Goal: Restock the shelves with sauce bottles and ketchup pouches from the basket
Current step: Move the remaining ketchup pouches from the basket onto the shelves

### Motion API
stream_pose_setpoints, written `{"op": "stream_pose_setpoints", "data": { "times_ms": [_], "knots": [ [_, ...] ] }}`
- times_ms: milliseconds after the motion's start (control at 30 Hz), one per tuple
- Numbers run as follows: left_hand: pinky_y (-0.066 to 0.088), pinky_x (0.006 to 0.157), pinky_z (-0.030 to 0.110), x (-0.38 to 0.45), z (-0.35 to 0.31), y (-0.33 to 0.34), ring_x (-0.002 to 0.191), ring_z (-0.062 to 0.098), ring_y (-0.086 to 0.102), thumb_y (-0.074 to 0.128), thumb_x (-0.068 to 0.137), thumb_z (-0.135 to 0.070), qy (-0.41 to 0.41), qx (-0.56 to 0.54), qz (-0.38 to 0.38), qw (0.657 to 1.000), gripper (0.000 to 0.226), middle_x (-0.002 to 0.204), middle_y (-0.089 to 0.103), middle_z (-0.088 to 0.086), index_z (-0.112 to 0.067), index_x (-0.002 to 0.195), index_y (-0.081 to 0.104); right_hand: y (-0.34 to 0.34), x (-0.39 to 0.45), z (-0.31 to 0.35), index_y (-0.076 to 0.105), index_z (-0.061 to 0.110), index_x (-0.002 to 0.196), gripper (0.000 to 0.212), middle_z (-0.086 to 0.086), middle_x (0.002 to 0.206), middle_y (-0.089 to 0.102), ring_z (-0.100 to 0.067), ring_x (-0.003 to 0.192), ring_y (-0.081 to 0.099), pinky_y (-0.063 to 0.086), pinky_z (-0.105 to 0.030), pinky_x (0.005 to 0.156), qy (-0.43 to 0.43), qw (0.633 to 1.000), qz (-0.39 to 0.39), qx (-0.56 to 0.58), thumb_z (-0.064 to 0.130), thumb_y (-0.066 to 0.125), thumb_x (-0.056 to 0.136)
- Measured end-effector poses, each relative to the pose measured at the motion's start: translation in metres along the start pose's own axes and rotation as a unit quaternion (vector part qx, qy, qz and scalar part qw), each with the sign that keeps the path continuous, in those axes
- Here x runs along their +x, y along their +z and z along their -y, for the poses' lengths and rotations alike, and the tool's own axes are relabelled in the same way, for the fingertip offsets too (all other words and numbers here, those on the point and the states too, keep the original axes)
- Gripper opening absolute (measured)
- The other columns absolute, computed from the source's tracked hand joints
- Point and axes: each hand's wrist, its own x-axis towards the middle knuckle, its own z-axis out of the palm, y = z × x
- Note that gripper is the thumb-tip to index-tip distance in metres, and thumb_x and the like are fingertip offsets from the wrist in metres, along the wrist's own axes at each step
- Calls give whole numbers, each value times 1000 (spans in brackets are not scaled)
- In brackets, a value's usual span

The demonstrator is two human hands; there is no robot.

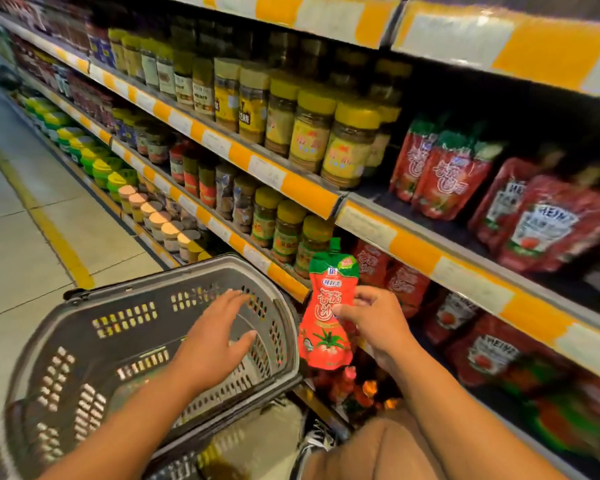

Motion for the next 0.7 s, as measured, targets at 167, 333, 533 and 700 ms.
{"op": "stream_pose_setpoints", "data": {
  "times_ms": [167,333,533,700],
  "knots": [
    [22,121,25,33,-63,36,154,11,21,62,97,-42,101,-3,46,994,65,165,28,-10,-31,156,37,-39,-3,-11,75,3,94,24,-13,88,79,-25,78,77,59,-31,64,5,997,-59,45,-14,75,78],
    [17,124,28,65,-106,81,156,15,18,63,95,-34,135,26,96,986,71,168,25,-4,-24,159,34,-67,-2,-21,71,18,95,25,1,80,79,-14,72,76,56,-25,58,32,990,-132,47,-2,79,82],
    [21,127,42,89,-117,116,158,24,14,57,97,-33,148,140,123,971,76,168,22,2,-19,163,23,-90,6,-32,66,25,68,24,6,75,76,-6,65,70,57,-29,60,69,975,-208,23,22,88,78],
    [13,127,56,89,-111,130,160,23,-5,58,96,-33,121,196,151,961,82,171,8,1,-19,164,14,-90,20,-30,72,34,78,17,19,90,72,-16,98,71,55,-39,95,44,970,-237,25,26,87,74]
  ]
}}
